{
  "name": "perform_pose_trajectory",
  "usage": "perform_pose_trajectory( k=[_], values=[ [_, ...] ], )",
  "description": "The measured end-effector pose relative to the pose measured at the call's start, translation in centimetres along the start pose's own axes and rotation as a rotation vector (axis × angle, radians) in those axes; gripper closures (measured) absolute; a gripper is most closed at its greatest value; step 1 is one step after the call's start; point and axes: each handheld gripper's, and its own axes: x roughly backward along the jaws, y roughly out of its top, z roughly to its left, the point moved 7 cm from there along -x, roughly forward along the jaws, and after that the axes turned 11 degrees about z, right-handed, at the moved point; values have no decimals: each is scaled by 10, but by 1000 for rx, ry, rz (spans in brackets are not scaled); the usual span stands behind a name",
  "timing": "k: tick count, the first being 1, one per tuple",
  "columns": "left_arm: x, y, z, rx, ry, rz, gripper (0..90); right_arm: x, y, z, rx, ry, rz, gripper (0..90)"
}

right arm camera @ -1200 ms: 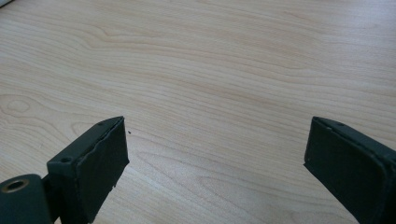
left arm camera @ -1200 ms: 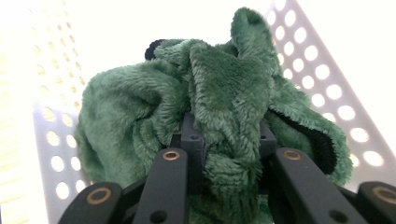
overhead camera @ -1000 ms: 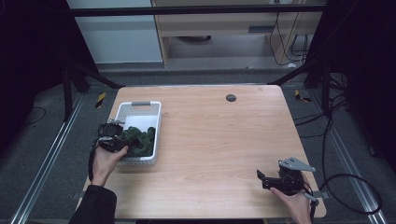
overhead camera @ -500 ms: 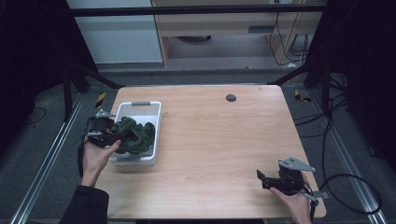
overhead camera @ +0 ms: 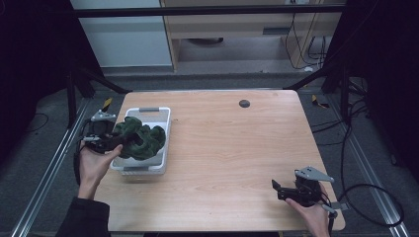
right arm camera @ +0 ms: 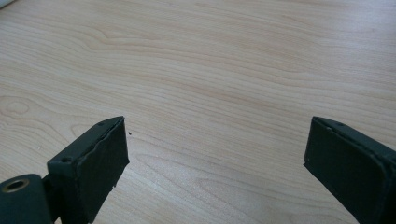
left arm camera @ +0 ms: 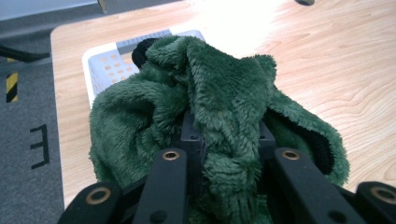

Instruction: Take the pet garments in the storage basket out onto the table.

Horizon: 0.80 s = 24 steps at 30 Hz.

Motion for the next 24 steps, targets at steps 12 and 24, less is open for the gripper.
perform_pose_trajectory(
  k=[12, 24],
  values=[
    [26, 9, -18, -64, -16, -37, 739, 1, 1, -1, 5, -7, -7, 63],
    [34, 21, -55, -163, -57, -44, 739, 2, 1, -1, 1, -7, -12, 64]
  ],
)
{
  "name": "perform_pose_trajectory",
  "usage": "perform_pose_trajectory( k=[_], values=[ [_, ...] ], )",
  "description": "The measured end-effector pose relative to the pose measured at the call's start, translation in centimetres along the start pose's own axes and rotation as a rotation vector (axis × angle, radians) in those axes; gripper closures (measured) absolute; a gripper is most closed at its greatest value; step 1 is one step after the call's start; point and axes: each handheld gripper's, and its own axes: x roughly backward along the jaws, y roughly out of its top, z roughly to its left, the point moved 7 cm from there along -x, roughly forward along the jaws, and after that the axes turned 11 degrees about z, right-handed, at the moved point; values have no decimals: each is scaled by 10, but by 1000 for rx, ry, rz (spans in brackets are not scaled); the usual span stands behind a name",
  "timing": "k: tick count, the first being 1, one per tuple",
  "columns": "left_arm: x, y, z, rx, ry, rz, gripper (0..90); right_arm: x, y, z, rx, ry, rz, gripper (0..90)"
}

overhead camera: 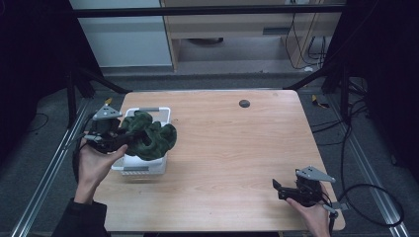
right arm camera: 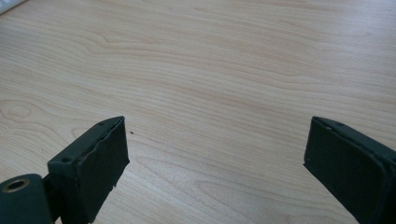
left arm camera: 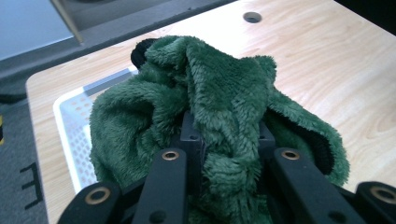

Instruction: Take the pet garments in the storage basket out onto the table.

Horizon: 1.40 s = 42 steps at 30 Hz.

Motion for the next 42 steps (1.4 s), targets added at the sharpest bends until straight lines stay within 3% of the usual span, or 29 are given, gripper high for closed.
perform_pose_trajectory(
  k=[14, 25, 42],
  values=[
    [-9, 18, -35, -86, -57, 6, 739, 1, 0, -1, -3, -2, -4, 65],
    [-27, 29, -61, -147, -91, 37, 739, 2, 1, -2, -8, 1, -6, 66],
    [-62, 33, -93, -188, -149, 75, 738, 3, 1, -3, -8, -5, -10, 67]
  ],
)
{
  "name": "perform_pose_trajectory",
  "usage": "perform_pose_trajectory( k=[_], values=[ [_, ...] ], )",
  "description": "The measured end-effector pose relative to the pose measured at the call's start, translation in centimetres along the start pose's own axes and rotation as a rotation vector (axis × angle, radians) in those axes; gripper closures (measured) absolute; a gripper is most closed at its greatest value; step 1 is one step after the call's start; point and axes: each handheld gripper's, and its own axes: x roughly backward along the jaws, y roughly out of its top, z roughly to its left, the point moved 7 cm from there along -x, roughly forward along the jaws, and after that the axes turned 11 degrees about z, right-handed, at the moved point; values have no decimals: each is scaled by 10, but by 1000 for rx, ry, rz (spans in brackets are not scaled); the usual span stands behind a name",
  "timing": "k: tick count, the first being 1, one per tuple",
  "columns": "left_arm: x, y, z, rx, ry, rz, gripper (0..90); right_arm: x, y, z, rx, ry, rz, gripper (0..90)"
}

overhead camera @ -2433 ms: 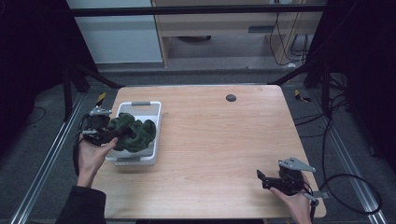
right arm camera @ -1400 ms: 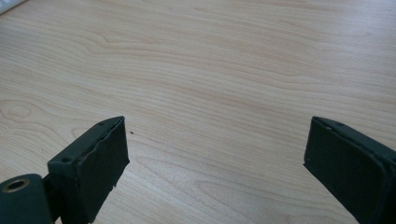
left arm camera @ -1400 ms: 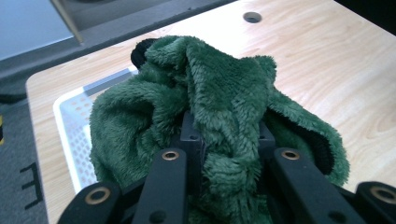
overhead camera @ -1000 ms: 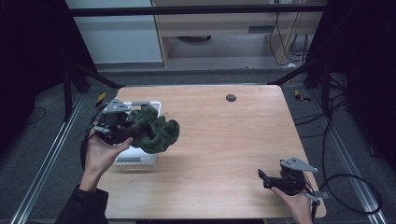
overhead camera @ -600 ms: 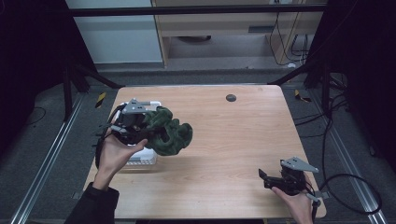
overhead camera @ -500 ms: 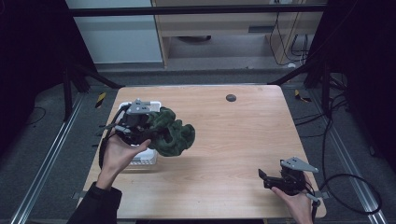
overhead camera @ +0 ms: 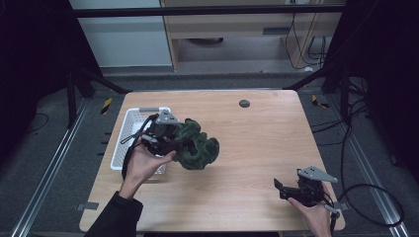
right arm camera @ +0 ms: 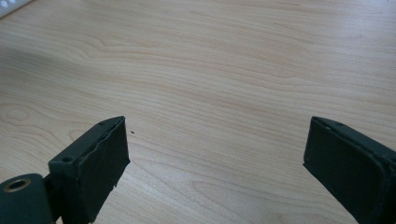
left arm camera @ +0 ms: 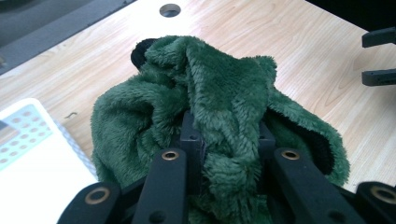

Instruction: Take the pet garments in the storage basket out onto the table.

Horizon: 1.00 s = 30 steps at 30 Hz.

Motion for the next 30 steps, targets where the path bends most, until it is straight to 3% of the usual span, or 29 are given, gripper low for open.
perform_pose_trajectory(
  k=[19, 30],
  values=[
    [-41, 6, -24, -34, -59, 38, 739, 1, 0, -1, -4, 1, -2, 66],
    [-70, 1, -40, -63, -97, 72, 738, 1, 0, 0, -2, 2, 0, 66]
  ],
)
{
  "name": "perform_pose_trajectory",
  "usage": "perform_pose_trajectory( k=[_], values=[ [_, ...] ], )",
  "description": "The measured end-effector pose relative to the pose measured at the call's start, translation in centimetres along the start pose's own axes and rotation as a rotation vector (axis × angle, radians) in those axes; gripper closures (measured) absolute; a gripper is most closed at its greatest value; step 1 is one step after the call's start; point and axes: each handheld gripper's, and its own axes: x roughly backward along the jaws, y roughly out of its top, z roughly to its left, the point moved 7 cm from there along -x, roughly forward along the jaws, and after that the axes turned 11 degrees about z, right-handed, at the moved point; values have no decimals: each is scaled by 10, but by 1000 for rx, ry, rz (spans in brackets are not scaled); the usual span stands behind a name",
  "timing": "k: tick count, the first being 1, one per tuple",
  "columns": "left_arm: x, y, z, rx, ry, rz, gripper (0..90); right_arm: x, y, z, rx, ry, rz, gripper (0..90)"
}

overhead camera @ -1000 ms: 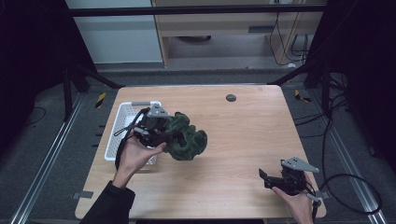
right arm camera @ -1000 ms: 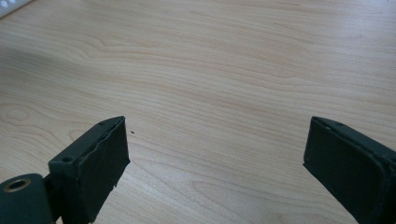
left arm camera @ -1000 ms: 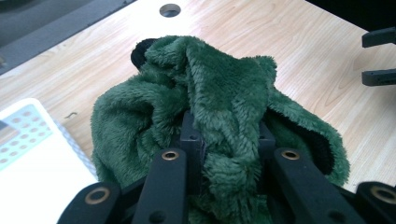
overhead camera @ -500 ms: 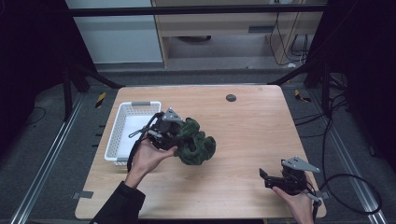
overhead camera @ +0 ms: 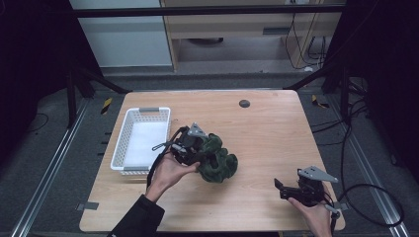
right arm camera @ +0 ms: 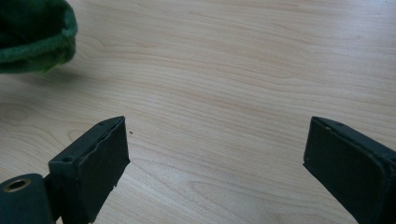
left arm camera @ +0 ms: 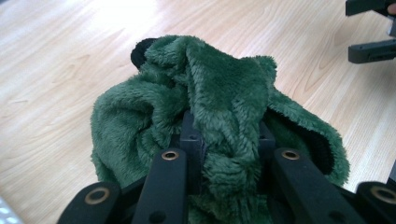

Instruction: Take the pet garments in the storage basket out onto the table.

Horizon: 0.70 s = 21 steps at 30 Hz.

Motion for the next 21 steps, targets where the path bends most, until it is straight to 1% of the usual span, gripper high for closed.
perform_pose_trajectory(
  k=[2, 4, 5, 12, 13, 14, 21],
  values=[
    [-3, -1, -1, -3, -1, 6, 736, 0, 0, 0, 1, 1, 1, 67],
    [-8, -1, -3, -9, -9, 9, 735, 0, 0, 0, 2, 1, 2, 67],
    [-13, -2, -4, -11, -13, 18, 734, -1, 0, 0, 6, -3, 0, 67],
    [-29, -7, -10, -17, -31, 46, 720, -1, -1, 0, 10, -3, 5, 66],
    [-29, -7, -10, -17, -31, 46, 717, -1, -1, 0, 10, -3, 5, 66],
    [-33, -8, -10, -17, -32, 54, 712, -1, -1, 1, 2, 2, 9, 66],
    [-44, -13, -12, -20, -32, 76, 670, -1, -1, 0, 2, 2, 9, 65]
  ],
)
